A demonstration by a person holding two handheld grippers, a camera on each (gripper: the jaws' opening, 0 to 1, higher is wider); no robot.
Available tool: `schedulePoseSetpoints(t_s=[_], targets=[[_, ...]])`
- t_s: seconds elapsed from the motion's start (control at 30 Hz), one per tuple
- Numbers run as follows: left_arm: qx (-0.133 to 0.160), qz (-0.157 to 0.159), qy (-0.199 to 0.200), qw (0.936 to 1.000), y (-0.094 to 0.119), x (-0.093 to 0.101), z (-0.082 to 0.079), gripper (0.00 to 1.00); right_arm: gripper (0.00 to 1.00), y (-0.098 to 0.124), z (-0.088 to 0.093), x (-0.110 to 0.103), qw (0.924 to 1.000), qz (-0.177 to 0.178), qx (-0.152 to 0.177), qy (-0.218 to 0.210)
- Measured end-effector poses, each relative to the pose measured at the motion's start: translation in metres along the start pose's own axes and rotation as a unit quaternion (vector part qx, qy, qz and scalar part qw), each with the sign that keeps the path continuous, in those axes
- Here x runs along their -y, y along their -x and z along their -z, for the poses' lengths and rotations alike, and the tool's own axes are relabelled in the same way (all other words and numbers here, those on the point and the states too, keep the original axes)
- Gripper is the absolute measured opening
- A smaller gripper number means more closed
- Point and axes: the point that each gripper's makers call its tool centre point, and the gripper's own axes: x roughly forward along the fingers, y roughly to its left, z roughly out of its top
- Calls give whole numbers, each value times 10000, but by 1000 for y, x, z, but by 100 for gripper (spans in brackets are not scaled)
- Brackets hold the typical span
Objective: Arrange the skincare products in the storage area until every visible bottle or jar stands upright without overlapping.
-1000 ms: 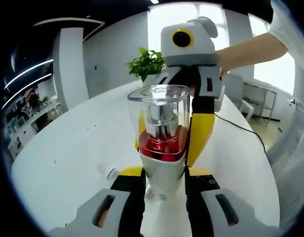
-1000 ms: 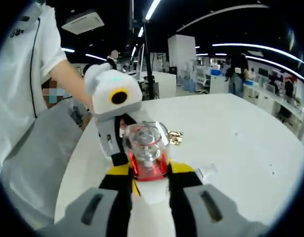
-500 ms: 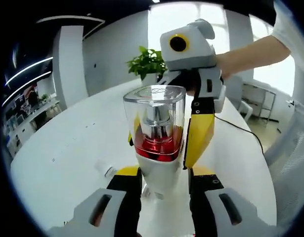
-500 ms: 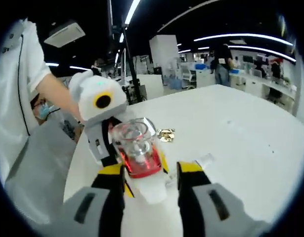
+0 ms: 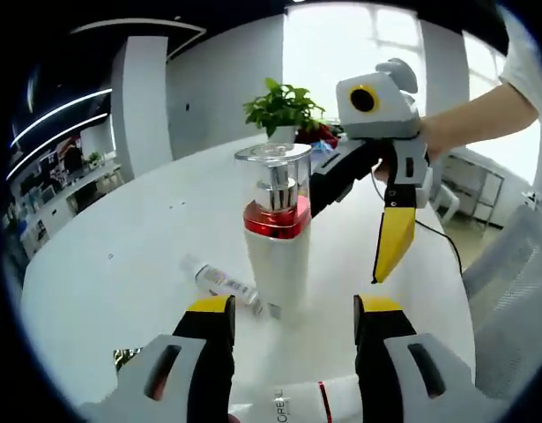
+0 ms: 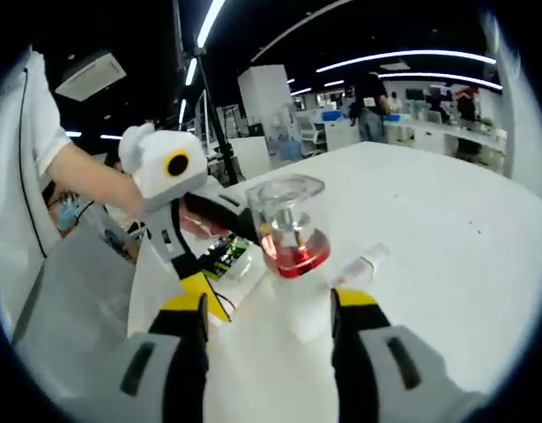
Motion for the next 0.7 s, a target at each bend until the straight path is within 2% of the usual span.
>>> schedulePoseSetpoints(t_s=[0.13, 0.33, 0.53, 0.7], targets=[[-16, -77, 96, 9999, 10, 3, 5, 56, 68, 4, 11, -8, 9996, 270, -22, -61], [-159, -194, 289, 9993, 27, 8, 18, 63, 72, 7, 29, -31, 9990, 382, -112, -222], [-125, -381, 659, 9970, 48, 13, 30, 73, 81, 13, 33, -48, 9979, 522, -77, -372], [-126, -526, 956, 9939, 66, 20, 44, 78, 83, 18, 39, -63, 9971, 616, -80, -438]])
